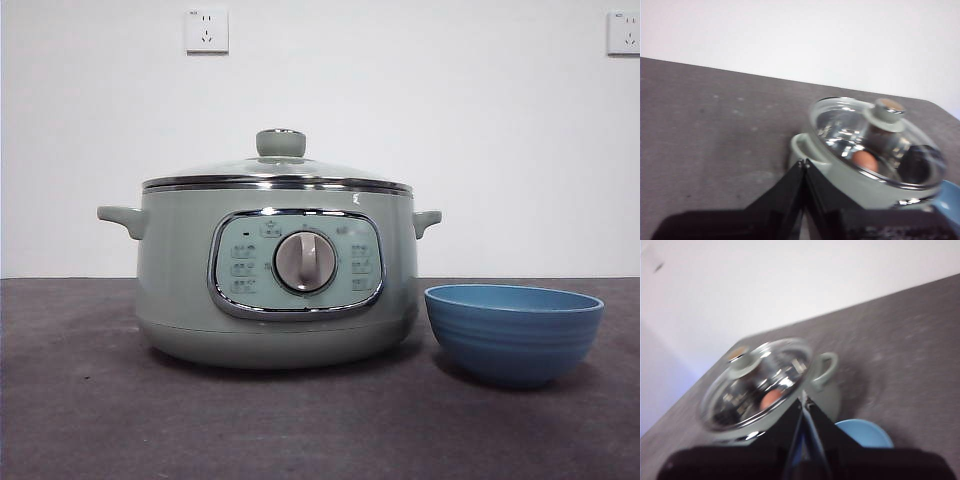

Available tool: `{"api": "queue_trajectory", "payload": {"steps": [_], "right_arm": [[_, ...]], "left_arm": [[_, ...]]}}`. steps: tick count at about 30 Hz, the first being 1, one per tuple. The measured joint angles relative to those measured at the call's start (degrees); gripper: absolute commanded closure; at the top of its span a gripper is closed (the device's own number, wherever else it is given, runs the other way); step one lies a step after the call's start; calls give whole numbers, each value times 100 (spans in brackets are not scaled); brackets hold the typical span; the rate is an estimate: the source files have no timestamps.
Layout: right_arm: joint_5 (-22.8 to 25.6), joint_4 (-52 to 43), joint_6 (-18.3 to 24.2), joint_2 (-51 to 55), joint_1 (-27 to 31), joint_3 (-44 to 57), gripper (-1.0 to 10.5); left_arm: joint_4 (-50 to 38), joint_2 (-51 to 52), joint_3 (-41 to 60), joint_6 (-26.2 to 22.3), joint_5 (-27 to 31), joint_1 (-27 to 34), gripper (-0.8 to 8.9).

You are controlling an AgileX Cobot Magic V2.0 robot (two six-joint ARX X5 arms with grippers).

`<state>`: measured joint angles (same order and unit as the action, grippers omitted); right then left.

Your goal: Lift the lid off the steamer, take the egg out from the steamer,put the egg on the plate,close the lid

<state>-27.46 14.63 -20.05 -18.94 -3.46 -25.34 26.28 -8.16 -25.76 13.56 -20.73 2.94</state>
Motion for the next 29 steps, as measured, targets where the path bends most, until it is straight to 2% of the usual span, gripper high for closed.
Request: {"api": "queue_trajectory", "payload": {"steps": [4,8,15,19,25,26,27,29], "right_arm": [[-684,796,555,-925,0,-1003,958],[-1082,1714,1222,-1722,-7,-1932,958],[-1296,3536,2446,-2887,-223,-3270,958],[-1290,4131,2754,-3239,-367,-3519,958],[-1257,4140,2887,-3316,-516,-3523,935],[-1257,4120,2889,-3316,-516,-3526,930],[-1257,4105,2889,-3316,-516,-3530,878],[-1255,4103,2892,-3316,-516,-3530,692]], "left_arm": [[271,-553,-636,-122,-564,2,820],[546,-1106,-1141,-284,-1110,0,820],[1108,-2081,-1899,-667,-1967,0,820],[1567,-2490,-2245,-874,-2144,0,820],[2050,-2809,-2594,-1106,-2146,0,809],[2052,-2833,-2636,-1110,-2146,0,789],[2057,-2846,-2669,-1119,-2146,0,724],[2061,-2852,-2695,-1121,-2144,0,518]]}}
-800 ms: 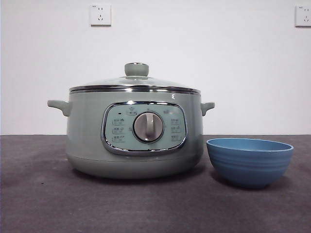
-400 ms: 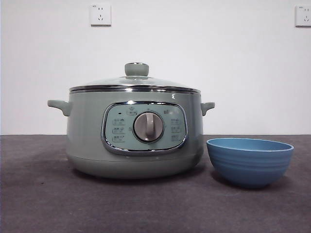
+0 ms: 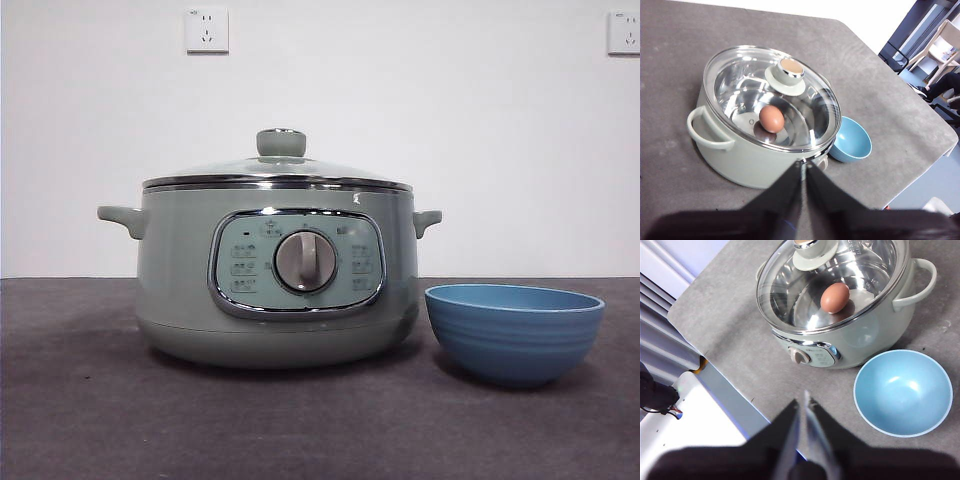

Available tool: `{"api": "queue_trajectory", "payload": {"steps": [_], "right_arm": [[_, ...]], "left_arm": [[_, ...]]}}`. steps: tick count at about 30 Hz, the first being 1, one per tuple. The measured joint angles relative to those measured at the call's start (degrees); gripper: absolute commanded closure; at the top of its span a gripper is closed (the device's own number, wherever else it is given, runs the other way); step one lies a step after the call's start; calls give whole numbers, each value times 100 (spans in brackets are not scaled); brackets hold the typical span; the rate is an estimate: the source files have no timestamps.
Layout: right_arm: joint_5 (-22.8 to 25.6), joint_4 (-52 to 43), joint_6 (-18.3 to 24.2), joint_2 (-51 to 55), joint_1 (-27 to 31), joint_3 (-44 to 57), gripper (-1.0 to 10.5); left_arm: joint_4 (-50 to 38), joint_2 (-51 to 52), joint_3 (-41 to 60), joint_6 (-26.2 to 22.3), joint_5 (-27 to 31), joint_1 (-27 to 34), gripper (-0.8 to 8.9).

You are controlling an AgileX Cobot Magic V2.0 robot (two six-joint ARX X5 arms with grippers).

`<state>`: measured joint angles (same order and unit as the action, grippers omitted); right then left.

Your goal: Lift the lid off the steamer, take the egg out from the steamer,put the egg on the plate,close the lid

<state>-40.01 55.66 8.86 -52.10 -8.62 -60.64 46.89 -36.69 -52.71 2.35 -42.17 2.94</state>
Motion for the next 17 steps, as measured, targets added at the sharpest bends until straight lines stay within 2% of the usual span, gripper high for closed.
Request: {"api": "queue_trajectory", "payload": {"steps": [1,3,11,17], "right_arm": [[4,0,0,0,0,0,538],[7,-2,-4,0,0,0,409],[4,-122,-9,0,0,0,410],[-4,-129,-39,0,0,0,410]], "left_arm": [[0,0,-7,-2,-2,0,371],[0,0,-11,-7,-2,0,285],[-308,-90,-13,-26,-4,-284,284],[-468,-697,-487,-44,164,-728,284]]}}
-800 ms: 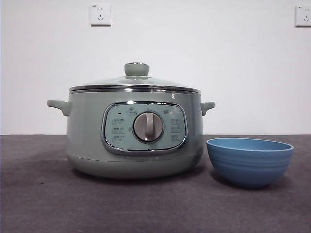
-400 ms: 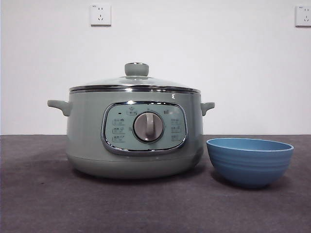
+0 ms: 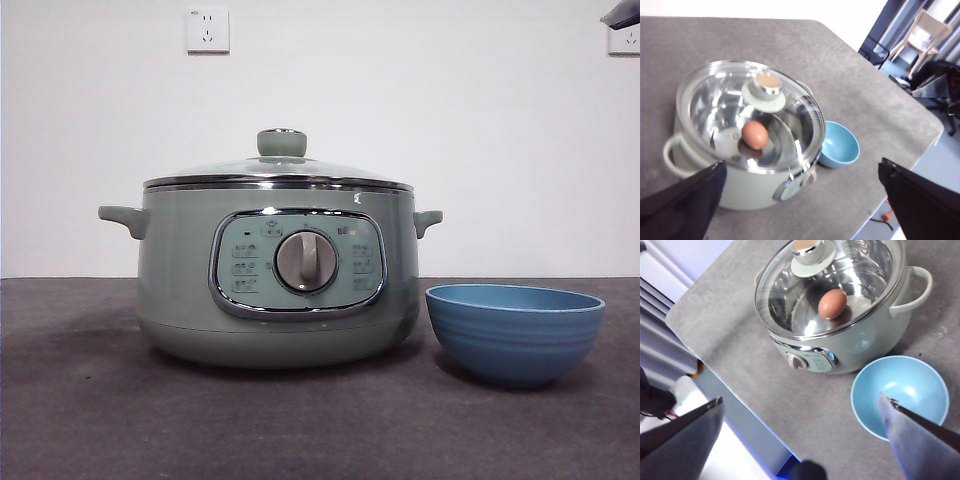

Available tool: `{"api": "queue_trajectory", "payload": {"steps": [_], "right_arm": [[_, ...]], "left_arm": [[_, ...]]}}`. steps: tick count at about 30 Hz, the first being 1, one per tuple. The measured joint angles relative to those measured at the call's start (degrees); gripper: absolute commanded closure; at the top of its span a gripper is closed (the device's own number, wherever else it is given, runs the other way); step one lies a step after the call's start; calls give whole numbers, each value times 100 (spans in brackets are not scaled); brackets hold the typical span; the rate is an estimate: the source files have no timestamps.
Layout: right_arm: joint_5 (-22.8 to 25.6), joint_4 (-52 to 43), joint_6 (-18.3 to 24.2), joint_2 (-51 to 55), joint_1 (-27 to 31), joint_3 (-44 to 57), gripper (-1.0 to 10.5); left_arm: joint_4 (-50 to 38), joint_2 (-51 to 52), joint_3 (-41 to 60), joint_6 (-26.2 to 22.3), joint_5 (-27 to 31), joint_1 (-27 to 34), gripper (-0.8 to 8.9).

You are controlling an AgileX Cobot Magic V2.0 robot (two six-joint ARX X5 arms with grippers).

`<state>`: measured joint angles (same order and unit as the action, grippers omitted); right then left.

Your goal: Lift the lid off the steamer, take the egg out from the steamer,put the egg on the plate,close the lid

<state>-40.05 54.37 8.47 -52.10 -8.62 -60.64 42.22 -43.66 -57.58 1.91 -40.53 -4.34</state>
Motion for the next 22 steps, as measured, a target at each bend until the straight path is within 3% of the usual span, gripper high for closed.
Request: {"api": "queue_trajectory", "payload": {"steps": [10,22], "right_arm": [[7,0,-7,0,0,0,409],[13,0,-7,-2,0,0,409]], "left_arm": [[-608,-1639,-1172,-114,1108,-1196,284],[-2308,-3482,-1320,-269,2350,-2074,284]]}}
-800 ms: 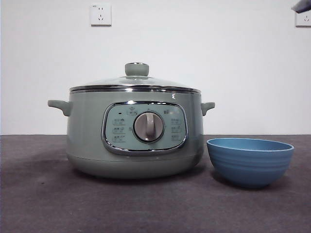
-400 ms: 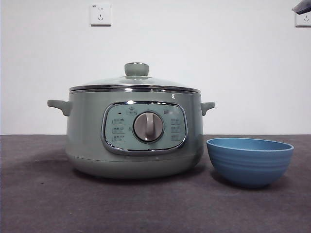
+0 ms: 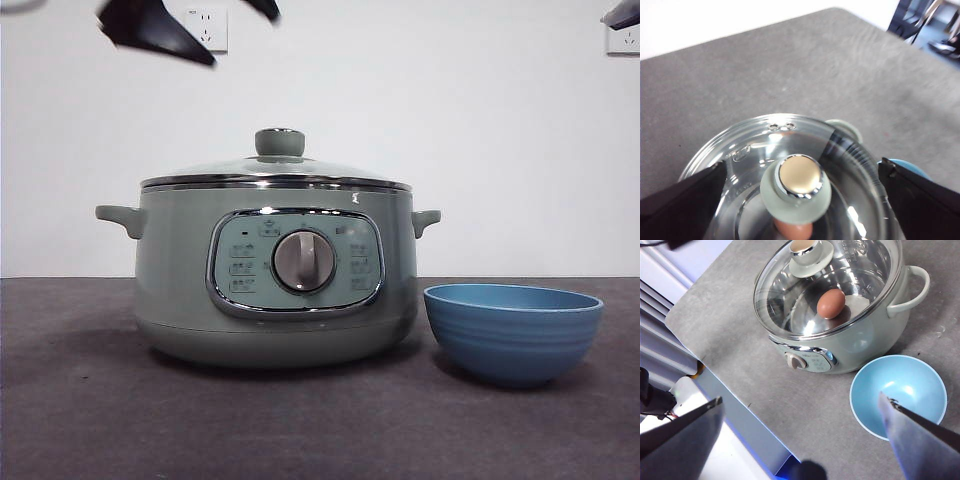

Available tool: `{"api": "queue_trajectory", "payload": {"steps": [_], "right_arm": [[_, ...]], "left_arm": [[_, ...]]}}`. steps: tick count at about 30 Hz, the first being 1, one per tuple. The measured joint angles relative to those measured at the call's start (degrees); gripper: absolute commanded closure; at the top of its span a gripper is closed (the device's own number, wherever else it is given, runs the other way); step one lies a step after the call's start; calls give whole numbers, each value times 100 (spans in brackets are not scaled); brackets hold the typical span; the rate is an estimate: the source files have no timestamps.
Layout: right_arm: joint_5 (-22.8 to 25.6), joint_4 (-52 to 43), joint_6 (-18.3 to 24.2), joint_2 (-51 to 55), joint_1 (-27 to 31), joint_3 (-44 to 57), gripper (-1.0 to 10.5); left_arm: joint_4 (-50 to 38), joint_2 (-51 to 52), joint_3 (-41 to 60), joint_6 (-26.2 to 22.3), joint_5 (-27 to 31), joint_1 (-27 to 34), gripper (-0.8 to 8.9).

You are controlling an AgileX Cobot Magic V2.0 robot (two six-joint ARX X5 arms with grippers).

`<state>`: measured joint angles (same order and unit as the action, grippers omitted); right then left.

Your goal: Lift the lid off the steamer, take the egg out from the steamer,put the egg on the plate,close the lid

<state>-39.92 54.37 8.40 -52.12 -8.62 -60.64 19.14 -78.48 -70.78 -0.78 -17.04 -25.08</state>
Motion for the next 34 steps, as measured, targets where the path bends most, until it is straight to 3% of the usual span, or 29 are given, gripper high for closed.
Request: {"api": "queue_trajectory", "payload": {"steps": [6,17,20,28,31,34], "right_arm": [[0,0,0,0,0,-2,409],[0,0,0,0,0,-2,410],[0,0,0,0,0,-2,410],[0,0,0,0,0,-2,410],[0,0,0,0,0,-2,410],[0,0,0,0,0,-2,410]], "left_arm": [[-470,-667,0,-122,328,-260,284],[-540,-1185,0,-223,901,-487,286],[-522,-1185,0,-225,907,-509,395],[-387,-1185,0,-221,901,-509,424],[-387,-1185,0,-221,898,-511,604],[-380,-1185,0,-219,807,-514,648]]}}
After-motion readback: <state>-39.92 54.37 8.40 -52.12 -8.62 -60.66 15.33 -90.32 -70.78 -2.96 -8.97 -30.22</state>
